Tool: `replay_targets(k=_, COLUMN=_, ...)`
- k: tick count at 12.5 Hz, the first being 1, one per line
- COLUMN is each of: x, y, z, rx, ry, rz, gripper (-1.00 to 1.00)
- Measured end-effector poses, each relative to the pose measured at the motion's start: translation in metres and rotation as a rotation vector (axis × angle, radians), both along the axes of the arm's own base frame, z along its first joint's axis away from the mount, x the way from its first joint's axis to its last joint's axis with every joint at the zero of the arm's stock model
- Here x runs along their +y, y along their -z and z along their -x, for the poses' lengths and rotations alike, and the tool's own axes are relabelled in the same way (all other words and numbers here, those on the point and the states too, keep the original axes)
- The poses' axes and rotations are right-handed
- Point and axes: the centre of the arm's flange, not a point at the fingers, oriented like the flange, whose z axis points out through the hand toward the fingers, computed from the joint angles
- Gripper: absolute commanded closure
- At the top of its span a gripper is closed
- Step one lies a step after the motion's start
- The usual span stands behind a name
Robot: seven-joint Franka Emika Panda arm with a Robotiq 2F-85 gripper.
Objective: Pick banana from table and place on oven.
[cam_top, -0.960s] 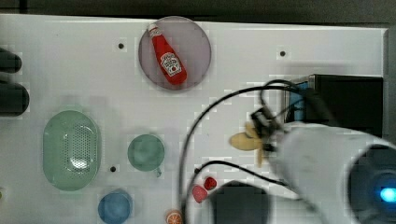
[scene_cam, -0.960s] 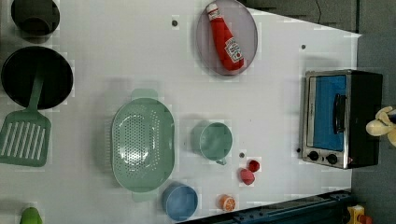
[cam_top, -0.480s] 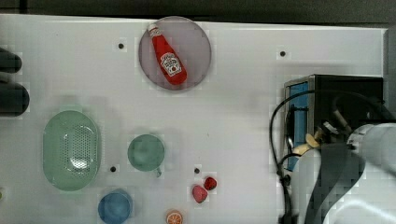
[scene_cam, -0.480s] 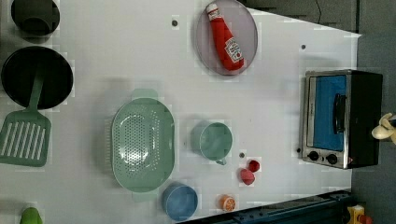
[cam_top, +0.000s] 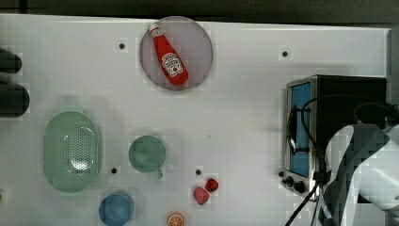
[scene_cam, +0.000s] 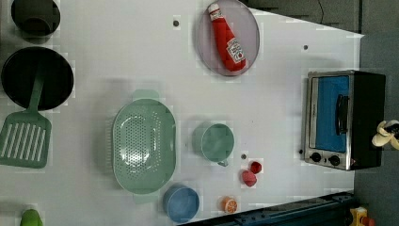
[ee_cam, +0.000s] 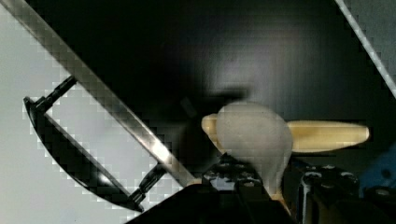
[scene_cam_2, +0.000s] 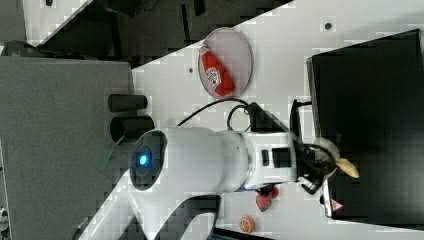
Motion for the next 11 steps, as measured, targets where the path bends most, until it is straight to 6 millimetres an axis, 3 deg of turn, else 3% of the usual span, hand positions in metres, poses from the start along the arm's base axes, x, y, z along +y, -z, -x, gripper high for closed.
replay_targets(k=4, x=-0.012, y=0.001, z=-0.007, rx=-0.002, ry=-0.059, rz=0.033, gripper=-0.30)
replay_targets(k=7, x=0.005, y=0.006, z=-0.020, rx=0.000, ry=-0.103, rz=0.020, gripper=-0.97)
replay_targets(k=11, x=0.021, y=0.005, z=-0.036, rx=0.011, ry=-0.148, rz=-0.003, gripper=-1.00)
